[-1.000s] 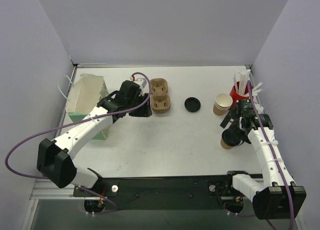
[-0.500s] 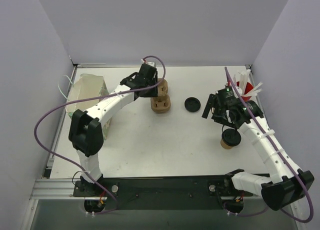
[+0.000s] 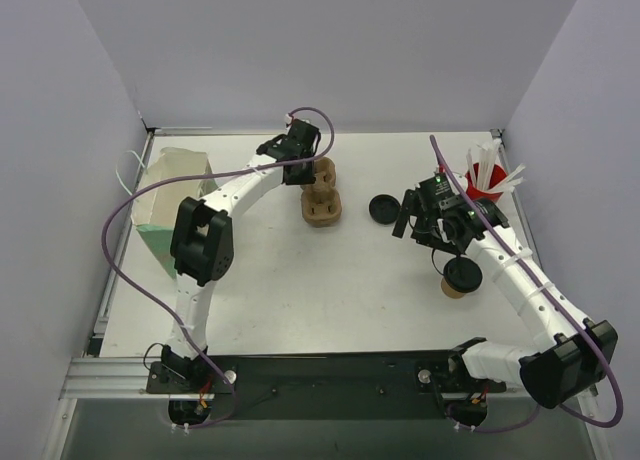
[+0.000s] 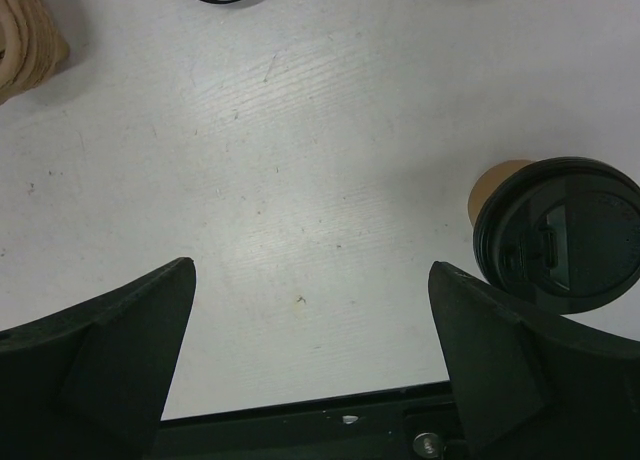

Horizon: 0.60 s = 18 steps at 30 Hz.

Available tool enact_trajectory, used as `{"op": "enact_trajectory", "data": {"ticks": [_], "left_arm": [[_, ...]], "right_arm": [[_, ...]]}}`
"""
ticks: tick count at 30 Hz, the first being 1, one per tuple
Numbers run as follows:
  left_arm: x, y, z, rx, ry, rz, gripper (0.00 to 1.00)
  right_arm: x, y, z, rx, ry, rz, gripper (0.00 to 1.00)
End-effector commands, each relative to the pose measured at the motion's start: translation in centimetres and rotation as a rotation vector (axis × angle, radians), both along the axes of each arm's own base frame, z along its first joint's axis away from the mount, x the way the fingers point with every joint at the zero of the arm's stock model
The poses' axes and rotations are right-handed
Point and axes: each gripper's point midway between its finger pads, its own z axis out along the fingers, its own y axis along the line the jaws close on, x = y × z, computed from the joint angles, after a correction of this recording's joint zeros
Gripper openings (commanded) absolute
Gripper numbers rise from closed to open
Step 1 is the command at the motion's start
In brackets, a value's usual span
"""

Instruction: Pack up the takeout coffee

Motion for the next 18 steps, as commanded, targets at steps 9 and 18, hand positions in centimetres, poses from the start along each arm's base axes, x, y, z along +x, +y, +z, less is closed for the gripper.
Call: {"op": "enact_trajectory", "data": {"ticks": [9,18], "left_arm": [[1.5,-0.7,-0.7,0.005,0.005,0.001,0.36],[1.8,-0.7,-0.8,0.006,0.004,0.0,0.31]], "right_arm": [[0.0,0.2,-1.4,-0.019,0.033,0.009,0.95],[0.1,0.1,-1.9,-0.029,0.046,0.009,0.95]]}}
